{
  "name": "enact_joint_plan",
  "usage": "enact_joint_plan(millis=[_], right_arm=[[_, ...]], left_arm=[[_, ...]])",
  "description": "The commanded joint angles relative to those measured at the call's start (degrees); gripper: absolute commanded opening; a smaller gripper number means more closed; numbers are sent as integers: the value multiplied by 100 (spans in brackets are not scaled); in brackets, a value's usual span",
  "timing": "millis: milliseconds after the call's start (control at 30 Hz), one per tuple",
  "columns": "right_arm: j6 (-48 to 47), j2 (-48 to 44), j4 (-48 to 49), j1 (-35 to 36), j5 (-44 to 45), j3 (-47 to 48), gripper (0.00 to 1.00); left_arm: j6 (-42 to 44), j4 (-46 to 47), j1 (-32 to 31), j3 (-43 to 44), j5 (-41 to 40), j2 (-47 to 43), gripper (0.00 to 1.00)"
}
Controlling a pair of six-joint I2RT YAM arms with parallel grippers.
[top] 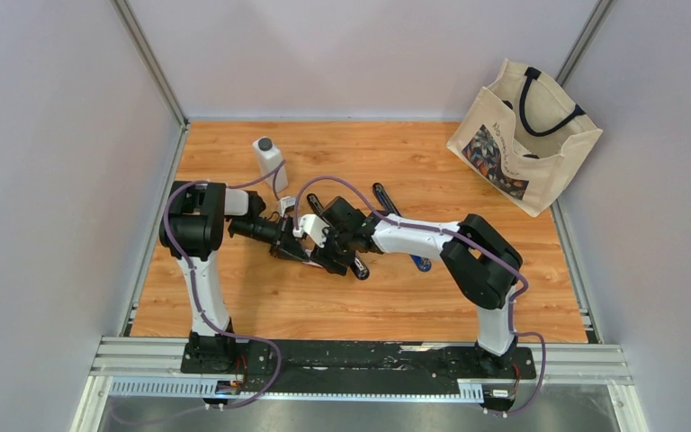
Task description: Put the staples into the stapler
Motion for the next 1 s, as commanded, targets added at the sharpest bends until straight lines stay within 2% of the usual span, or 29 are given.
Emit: enact_joint_plan(millis=[0, 167, 367, 967], right_arm=[[-75, 86, 209, 95, 44, 180, 62], [-154, 103, 227, 112, 149, 110, 58], [-250, 42, 315, 104, 141, -39, 44], [-426, -195, 271, 77, 211, -329, 43]], left_arm=[[368, -199, 49, 178, 168, 84, 14], [465, -304, 67, 187, 141, 75, 10], [579, -401, 120, 214, 150, 110, 7], [1053, -795, 260, 275, 194, 84, 5]])
